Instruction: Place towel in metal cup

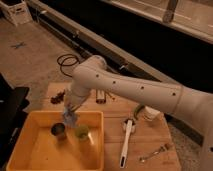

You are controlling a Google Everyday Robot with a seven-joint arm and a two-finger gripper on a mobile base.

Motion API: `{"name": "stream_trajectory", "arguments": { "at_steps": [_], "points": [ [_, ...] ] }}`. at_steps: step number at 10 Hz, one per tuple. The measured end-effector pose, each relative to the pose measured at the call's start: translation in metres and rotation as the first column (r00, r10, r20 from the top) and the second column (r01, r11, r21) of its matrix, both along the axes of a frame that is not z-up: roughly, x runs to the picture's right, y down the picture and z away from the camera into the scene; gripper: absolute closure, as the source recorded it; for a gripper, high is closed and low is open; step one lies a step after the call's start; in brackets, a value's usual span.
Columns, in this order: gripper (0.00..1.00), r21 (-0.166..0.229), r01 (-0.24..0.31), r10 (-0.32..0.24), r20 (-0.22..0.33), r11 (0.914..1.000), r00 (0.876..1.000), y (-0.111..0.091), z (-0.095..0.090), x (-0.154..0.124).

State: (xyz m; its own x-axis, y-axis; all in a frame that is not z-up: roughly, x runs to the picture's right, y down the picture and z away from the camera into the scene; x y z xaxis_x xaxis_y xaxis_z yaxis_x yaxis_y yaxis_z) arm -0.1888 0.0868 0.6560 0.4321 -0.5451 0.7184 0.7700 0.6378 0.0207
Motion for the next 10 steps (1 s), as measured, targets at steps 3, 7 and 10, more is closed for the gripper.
{"name": "stream_trajectory", "arguments": {
  "at_steps": [3,7,10],
  "points": [
    [1.00,0.004,0.047,-0.047,0.027,0.9989,0.999,0.009,-0.004,-0.015],
    [1.00,0.001,0.060,-0.060,0.026,0.9982,0.998,0.009,-0.001,-0.018],
    [1.00,-0.049,0.082,-0.079,0.069,0.9954,0.994,0.024,0.026,-0.048]
  ]
}}
